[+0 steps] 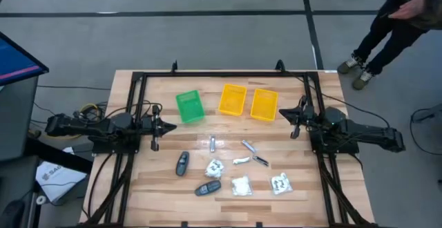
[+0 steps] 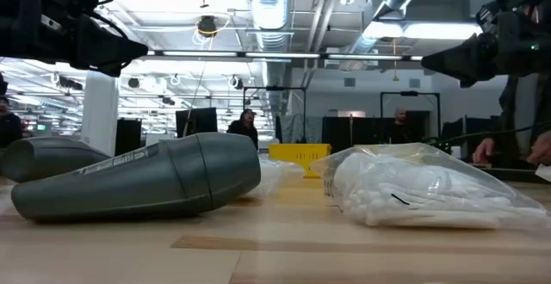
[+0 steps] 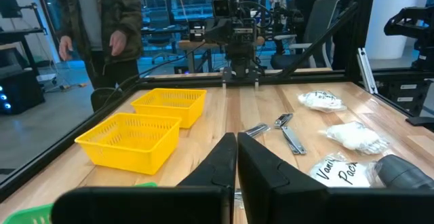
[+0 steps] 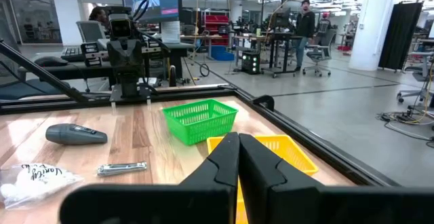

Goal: Pick & Place Travel size toiletries

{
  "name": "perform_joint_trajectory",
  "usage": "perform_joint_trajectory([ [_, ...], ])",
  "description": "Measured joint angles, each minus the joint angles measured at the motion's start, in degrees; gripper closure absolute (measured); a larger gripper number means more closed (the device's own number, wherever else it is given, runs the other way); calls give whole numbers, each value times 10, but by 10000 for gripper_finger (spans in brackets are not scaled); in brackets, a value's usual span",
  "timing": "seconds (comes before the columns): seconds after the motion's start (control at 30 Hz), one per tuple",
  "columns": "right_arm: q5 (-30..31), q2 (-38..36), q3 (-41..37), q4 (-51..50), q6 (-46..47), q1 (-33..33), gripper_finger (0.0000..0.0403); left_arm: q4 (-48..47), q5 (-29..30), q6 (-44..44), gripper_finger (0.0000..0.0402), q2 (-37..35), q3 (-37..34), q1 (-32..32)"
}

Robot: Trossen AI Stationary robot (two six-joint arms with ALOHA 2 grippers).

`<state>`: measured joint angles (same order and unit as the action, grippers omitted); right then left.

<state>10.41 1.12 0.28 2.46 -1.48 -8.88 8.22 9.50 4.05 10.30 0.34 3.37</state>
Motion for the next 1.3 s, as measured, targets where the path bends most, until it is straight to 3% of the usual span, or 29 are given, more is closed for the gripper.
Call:
perform_joint_trajectory([
  [0.43,0,0,0,0,0,0,403,0,0,4,394,0,0,0],
  [0.57,0,0,0,0,0,0,403,19,24,116,394,0,0,0],
  [0.73,0,0,0,0,0,0,403,59,51,127,394,0,0,0],
  [0.87,0,0,0,0,0,0,403,82,26,-20,394,1,0,3],
  [1.07,0,0,0,2,0,0,403,185,26,-412,394,6,0,4],
  [1.17,0,0,0,19,21,4,403,228,77,-449,394,6,0,1],
  [1.3,0,0,0,72,171,14,403,277,120,-467,394,6,0,1],
])
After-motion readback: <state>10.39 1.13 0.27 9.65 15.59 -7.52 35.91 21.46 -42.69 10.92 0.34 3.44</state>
